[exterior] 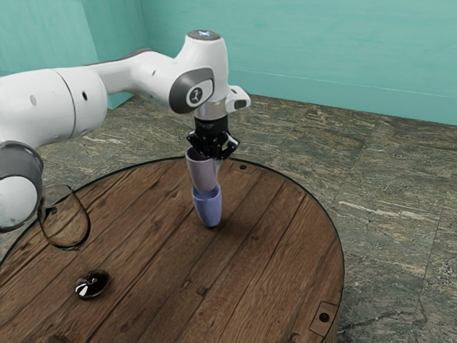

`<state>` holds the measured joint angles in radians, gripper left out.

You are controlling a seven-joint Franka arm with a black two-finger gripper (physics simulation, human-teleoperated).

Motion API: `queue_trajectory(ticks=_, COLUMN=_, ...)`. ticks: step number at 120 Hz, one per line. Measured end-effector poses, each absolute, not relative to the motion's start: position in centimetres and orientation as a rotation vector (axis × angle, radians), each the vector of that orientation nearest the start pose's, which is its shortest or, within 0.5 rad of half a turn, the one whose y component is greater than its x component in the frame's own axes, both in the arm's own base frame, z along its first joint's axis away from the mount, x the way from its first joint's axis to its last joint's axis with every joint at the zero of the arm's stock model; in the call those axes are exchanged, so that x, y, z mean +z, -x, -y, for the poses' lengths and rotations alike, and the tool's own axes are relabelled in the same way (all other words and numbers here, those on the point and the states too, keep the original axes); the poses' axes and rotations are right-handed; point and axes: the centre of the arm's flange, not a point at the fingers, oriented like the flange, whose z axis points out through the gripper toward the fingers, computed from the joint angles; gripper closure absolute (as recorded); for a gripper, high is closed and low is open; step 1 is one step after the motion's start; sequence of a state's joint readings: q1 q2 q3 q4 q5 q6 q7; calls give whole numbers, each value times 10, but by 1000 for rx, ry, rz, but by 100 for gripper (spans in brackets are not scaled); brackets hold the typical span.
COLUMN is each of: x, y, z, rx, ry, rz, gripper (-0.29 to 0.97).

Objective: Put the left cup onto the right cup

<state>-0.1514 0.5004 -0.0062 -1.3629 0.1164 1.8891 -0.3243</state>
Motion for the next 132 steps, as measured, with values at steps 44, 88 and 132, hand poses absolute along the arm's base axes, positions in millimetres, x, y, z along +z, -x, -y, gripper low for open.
queue_trajectory(ticks=44, x=417, y=-710, z=86, rx=-30, ry=3042, rz=148, gripper=78)
queue_trajectory(ticks=88, x=398, y=-712, z=96, rx=6, ry=3071, rz=82, gripper=75)
queue_trajectory(ticks=132, x=485, y=-675, z=105, rx=-126, ry=3117, rz=66, gripper=15)
